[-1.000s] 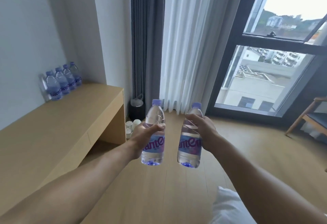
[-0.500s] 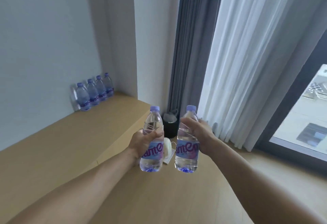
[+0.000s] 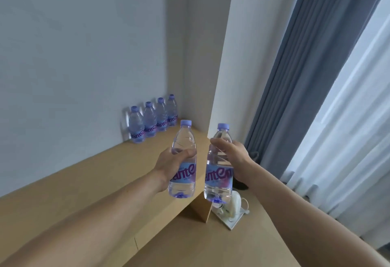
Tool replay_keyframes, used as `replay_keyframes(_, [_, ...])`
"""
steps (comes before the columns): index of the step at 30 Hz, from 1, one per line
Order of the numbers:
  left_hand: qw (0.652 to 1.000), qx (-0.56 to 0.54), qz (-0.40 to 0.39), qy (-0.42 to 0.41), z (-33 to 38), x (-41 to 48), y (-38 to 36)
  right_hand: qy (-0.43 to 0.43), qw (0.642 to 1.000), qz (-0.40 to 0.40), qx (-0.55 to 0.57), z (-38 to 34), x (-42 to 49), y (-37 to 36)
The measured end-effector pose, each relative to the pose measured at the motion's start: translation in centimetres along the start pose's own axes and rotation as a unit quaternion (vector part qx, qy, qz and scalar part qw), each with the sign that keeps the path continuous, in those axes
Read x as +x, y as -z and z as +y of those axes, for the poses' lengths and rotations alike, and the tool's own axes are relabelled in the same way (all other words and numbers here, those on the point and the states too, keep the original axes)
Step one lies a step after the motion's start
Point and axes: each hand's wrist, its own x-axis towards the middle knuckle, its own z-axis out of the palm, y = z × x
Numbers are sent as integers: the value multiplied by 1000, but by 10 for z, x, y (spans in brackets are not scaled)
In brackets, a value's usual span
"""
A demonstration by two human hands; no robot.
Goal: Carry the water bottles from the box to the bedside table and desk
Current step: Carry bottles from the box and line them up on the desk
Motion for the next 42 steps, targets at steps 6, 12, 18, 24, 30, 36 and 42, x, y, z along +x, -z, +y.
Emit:
replay_keyframes(6, [999,-4,40,-7,16,73,26,3,998,-68,5,-25,89,-28])
replay_keyframes(12, [991,-9,131,5,20,144,25,18,988,-156,9,-31,190,-44])
replay_keyframes(18, [969,-37,245,5,16,211,12,49,971,-225,-60,-27,302,-56])
replay_keyframes(24, [937,5,346,47,-8,260,27,78,944,-306,-97,-16,376,-86])
replay_keyframes(30, [933,9,358,29,-37,297,51,115,923,-352,-103,12,415,-106])
replay_keyframes(36, [926,28,376,5,-73,314,65,173,907,-367,-113,41,434,-117])
replay_keyframes(42, [912,57,406,-24,-82,318,66,212,900,-368,-97,46,441,-124])
